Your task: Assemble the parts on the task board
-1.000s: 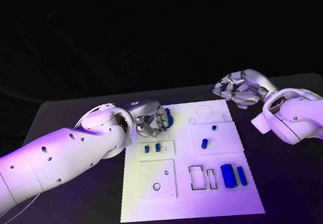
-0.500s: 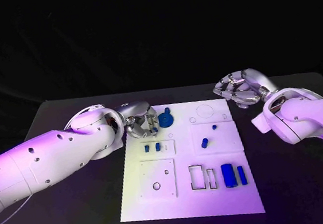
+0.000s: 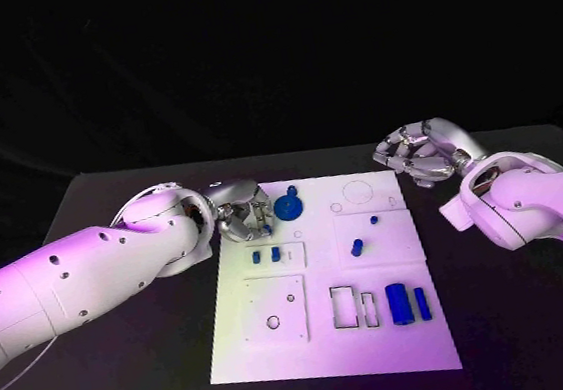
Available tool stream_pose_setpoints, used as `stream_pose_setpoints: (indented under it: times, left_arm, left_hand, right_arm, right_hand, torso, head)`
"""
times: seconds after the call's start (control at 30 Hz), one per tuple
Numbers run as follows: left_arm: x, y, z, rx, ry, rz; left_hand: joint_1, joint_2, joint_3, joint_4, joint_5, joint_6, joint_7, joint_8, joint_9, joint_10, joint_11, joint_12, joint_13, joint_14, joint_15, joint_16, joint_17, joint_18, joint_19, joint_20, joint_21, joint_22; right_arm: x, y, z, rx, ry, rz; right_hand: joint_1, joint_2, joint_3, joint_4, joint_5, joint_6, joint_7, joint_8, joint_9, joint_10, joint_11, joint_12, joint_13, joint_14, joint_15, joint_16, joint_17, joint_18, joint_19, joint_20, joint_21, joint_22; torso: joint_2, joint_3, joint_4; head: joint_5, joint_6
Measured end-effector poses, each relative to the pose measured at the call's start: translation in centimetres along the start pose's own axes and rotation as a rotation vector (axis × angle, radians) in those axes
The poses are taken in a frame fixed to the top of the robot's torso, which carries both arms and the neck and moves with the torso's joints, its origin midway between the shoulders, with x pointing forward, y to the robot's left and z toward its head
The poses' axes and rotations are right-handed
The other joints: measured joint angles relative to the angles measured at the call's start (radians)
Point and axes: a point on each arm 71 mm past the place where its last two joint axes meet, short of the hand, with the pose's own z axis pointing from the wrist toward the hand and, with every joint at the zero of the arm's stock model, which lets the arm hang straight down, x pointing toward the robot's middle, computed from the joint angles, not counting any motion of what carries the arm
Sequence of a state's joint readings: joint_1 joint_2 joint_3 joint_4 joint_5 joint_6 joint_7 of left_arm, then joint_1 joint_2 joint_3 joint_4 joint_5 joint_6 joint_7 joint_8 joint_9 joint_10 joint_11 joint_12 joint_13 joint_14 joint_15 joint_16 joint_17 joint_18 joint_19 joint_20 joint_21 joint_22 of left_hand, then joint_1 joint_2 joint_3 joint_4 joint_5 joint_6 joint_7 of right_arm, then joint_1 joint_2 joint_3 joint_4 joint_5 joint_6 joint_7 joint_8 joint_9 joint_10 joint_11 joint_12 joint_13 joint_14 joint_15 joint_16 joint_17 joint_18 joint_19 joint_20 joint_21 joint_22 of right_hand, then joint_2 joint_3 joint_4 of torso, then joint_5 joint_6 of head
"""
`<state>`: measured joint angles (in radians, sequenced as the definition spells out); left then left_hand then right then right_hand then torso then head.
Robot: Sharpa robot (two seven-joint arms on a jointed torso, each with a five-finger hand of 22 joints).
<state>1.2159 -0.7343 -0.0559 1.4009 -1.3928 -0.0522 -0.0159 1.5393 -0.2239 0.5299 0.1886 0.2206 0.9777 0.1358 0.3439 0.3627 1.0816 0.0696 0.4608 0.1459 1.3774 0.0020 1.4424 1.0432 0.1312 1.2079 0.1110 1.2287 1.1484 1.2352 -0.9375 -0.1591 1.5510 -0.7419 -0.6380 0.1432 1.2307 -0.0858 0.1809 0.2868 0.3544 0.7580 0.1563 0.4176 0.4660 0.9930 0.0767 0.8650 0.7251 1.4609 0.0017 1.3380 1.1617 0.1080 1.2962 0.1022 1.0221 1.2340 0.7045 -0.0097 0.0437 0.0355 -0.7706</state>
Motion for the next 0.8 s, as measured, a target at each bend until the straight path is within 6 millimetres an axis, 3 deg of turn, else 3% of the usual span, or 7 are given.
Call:
stream_pose_setpoints:
  times: [0.8]
  left_arm:
    - [0.59, 0.10, 0.21, -0.009, 0.016, -0.004]
  left_hand:
    - [0.000, 0.000, 0.000, 0.000, 0.000, 0.000, 0.000, -0.002, -0.001, 0.004, -0.003, 0.000, 0.000, 0.000, 0.000, 0.000, -0.004, 0.000, 0.000, 0.000, 0.000, -0.006]
  right_arm:
    - [-0.01, -0.01, -0.01, 0.000, 0.000, 0.000]
  right_hand:
    - [0.000, 0.000, 0.000, 0.000, 0.000, 0.000, 0.000, 0.000, 0.000, 0.000, 0.000, 0.000, -0.001, 0.000, 0.000, 0.000, 0.001, 0.000, 0.000, 0.000, -0.004, -0.001]
  torso:
    - [0.000, -0.0005, 0.0003]
  head:
    - [0.000, 0.002]
